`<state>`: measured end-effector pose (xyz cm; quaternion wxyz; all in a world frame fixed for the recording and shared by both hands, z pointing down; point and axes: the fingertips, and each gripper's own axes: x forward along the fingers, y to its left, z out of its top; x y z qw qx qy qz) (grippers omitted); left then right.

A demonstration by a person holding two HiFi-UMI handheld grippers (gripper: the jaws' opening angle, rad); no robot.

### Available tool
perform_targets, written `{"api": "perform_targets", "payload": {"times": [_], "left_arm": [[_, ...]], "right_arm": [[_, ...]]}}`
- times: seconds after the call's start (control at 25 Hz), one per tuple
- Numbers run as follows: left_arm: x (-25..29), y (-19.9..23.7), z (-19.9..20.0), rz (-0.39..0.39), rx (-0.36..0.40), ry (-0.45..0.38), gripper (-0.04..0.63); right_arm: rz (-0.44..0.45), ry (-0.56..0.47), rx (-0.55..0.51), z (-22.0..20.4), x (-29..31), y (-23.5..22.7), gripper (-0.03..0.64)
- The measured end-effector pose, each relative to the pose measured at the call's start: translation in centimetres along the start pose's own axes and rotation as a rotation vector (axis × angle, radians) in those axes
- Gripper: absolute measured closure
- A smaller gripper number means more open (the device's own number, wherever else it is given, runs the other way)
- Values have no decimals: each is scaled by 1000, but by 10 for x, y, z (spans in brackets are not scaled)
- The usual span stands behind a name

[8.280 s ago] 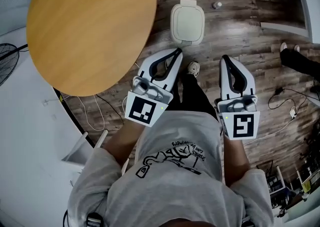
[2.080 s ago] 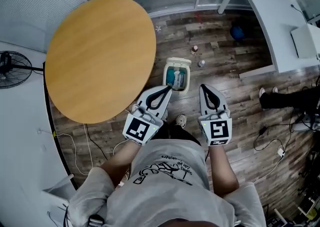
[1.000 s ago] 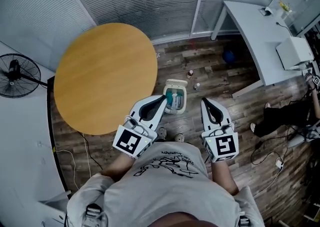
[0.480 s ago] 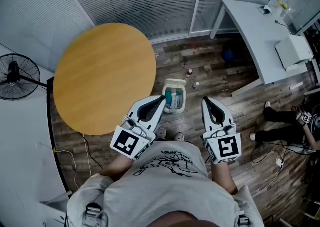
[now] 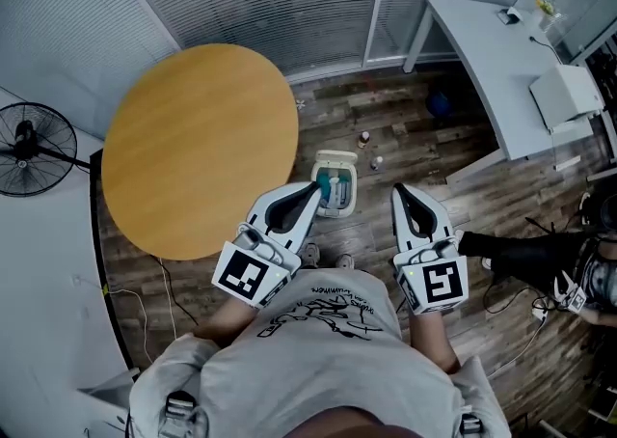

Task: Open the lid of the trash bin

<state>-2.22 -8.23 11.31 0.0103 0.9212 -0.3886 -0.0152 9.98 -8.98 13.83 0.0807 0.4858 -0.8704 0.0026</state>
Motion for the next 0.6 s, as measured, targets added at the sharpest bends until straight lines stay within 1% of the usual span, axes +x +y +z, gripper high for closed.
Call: {"api": "perform_targets", "payload": {"times": [0.6], "left_arm": [[1, -3, -4, 14, -5, -2, 577]], "right_arm": [[3, -7, 3, -5, -1, -4, 612]]}}
